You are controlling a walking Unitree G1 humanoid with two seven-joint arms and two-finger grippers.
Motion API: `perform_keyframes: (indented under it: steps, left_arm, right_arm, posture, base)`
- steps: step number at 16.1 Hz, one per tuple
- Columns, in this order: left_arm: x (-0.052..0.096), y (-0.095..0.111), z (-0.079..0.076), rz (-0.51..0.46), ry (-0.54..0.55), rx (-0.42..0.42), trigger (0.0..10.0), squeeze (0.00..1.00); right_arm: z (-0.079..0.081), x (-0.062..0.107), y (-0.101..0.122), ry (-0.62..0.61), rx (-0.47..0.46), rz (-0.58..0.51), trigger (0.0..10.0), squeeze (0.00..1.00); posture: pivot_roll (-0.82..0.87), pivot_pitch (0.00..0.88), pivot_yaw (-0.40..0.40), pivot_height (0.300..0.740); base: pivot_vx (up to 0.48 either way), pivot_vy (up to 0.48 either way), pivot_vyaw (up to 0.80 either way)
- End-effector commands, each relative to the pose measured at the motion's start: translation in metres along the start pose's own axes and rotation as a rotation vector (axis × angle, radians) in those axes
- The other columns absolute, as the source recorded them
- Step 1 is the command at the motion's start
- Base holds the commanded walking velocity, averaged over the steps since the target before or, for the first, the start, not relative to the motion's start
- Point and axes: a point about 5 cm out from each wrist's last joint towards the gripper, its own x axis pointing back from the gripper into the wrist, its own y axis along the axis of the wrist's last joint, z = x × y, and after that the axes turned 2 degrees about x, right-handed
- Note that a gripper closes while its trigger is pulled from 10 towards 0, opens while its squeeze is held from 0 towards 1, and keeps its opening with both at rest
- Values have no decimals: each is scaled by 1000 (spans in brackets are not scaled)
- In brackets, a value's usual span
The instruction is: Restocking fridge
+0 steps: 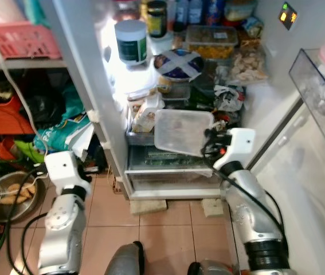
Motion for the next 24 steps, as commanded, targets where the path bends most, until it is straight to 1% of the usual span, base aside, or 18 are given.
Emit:
perform_keyframes:
  steps: [1,7,9,11,12,14,17,18,20,24]
  left_arm:
    - [1,0,6,13,12,-2,10000,0]
    - [0,0,7,18,30,9,10000,0]
    - [1,1,8,7,29,-4,10000,0]
    - [0,2,7,1,11,11,10000,0]
    - [1,4,5,-10,-24,34,10000,0]
    - [3,5,5,-20,-25,31,10000,0]
    - [9,2,11,0,-3,32,10000,0]
    - [12,0,12,18,-7,19,10000,0]
    - [12,-3,12,44,-2,-5,10000,0]
    - [12,2,12,30,-22,4,10000,0]
  right_arm:
    - [3,0,-1,5,-12,-2,10000,0]
    - [0,-2,1,-12,-5,-5,10000,0]
    - [-2,-3,4,-24,-5,-16,10000,0]
    - [-7,-4,6,-43,-13,-24,10000,0]
    - [-7,-4,7,-48,-12,-30,10000,0]
    - [-8,-3,9,-54,1,-38,10000,0]
    - [-11,1,11,-75,9,-46,10000,0]
    - [-12,4,9,-94,9,-45,10000,0]
    - [-13,6,6,-113,5,-40,10000,0]
    - [-13,5,7,-126,-1,-42,10000,0]
  posture:
    - [101,107,20,740]
    - [94,107,20,740]
    - [92,107,21,740]
    - [90,105,24,740]
    - [89,105,25,740]
    - [84,106,30,740]
    - [83,111,46,740]
    - [89,122,60,740]
    - [92,127,69,740]
    - [96,131,69,740]
  base:
    - [0,480,0]
    - [0,480,0]
    - [0,0,0]
    - [0,0,0]
    - [0,0,0]
    - [0,0,0]
    - [0,0,0]
    - [0,0,0]
    - [0,0,0]
    - [0,0,0]
